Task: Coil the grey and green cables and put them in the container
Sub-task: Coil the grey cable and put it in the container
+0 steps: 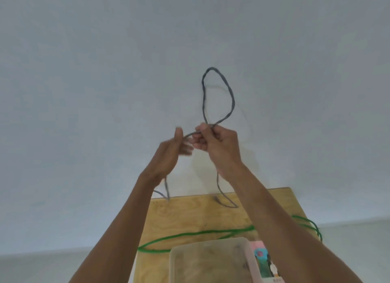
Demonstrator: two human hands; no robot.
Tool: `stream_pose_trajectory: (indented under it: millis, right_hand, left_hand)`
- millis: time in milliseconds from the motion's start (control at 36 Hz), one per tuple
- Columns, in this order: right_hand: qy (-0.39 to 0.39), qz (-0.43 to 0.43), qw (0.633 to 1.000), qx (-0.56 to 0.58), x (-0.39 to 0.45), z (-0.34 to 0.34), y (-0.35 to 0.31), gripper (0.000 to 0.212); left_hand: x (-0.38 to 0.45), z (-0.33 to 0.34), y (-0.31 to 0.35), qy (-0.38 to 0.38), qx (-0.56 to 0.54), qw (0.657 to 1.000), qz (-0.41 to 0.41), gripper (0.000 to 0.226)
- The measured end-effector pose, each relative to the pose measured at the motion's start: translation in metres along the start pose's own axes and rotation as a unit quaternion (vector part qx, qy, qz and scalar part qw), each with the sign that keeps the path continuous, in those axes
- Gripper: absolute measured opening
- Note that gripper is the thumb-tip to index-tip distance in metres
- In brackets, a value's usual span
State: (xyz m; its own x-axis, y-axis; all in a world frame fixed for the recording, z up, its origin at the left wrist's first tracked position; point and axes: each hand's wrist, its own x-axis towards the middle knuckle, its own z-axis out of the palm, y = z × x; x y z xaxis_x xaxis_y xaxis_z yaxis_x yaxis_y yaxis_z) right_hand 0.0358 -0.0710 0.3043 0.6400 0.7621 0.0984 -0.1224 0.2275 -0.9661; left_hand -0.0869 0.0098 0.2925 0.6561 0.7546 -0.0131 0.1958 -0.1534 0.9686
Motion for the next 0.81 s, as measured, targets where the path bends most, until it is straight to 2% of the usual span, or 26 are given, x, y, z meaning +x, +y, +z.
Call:
stream_pose_trajectory:
  millis: [56, 139, 250, 306, 361, 417, 472, 583, 667, 806]
  right_hand:
    - [0.000, 0.005, 1.000, 0.014, 0.011, -0.004, -0.012, 0.022]
    - [0.017, 0.031, 0.998, 0.046, 0.028, -0.016, -0.023, 0.024]
    - [0.050, 0.064, 0.991, 0.109, 0.046, -0.041, -0.036, 0.024]
    - [0.087, 0.092, 0.979, 0.161, 0.051, -0.055, -0.042, 0.022]
    - [0.125, 0.117, 0.972, 0.162, 0.057, -0.069, -0.042, 0.021]
    - [0.136, 0.155, 0.974, 0.096, 0.060, -0.081, -0.033, 0.023]
    - [0.110, 0.212, 0.971, 0.001, 0.057, -0.089, -0.018, 0.032]
    - [0.012, 0.294, 0.933, -0.208, 0.042, -0.097, 0.012, 0.053]
    - [-0.056, 0.288, 0.889, -0.351, 0.032, -0.097, 0.019, 0.042]
    - [-0.128, 0.207, 0.832, -0.499, 0.028, -0.099, 0.003, 0.022]
  left_hand:
    - [-0.013, 0.000, -0.030, -0.040, 0.011, 0.999, -0.026, 0.069]
    - [-0.028, 0.002, -0.061, -0.061, 0.021, 0.998, -0.017, 0.052]
    - [-0.028, -0.002, -0.084, -0.019, 0.088, 0.996, -0.010, 0.042]
    - [-0.029, -0.005, -0.093, -0.013, 0.116, 0.993, -0.031, 0.042]
    - [-0.031, -0.005, -0.097, -0.009, 0.113, 0.992, -0.059, 0.042]
    - [-0.030, 0.002, -0.092, 0.014, 0.067, 0.994, -0.083, 0.037]
    - [-0.026, 0.010, -0.082, 0.035, 0.024, 0.994, -0.103, 0.033]
    - [-0.012, 0.026, -0.053, 0.071, 0.068, 0.990, -0.101, 0.036]
    - [0.000, 0.028, -0.040, 0.104, 0.157, 0.975, -0.115, 0.028]
    - [0.013, 0.026, -0.029, 0.184, 0.250, 0.932, -0.185, 0.028]
